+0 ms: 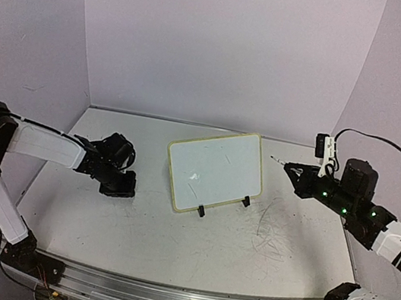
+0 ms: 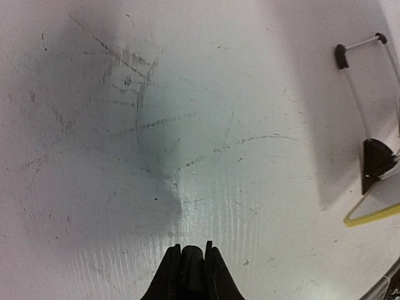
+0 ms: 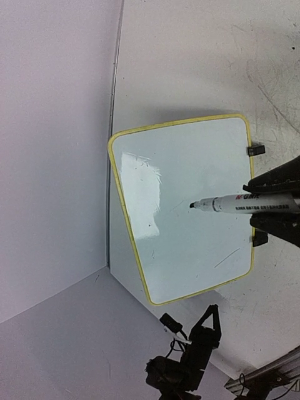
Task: Write a sentence on the whiteboard
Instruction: Place the pen cap at the center of the board.
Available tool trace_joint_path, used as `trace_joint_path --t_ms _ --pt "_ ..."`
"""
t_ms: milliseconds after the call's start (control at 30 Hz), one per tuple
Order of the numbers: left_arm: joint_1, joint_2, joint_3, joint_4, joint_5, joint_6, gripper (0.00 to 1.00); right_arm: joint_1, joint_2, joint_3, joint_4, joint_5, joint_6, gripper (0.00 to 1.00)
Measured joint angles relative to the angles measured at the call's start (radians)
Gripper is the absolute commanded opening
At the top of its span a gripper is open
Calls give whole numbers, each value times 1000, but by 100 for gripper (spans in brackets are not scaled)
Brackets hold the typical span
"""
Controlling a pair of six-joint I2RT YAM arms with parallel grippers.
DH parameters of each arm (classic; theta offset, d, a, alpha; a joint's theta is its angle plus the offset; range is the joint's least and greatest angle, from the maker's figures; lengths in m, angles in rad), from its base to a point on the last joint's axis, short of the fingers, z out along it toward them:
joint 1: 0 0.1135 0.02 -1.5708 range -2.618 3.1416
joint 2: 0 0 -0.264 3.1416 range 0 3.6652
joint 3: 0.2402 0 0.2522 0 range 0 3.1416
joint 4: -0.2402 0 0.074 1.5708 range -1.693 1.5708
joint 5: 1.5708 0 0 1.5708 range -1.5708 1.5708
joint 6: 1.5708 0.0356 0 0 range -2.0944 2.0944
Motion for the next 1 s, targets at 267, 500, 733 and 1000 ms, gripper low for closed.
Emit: trace_joint_path --t_ms 267,500,733,1000 --pt "-61 139 50 -13 -144 11 5 0 -29 0 -14 0 -8 0" --pt "-93 169 77 -22 -225 4 13 0 -33 0 -13 -1 -8 0" --pt "-101 190 96 -33 -239 1 27 0 -30 -10 -10 1 -8 0" --pt "-103 189 100 -41 -230 1 44 0 -129 -68 17 73 22 0"
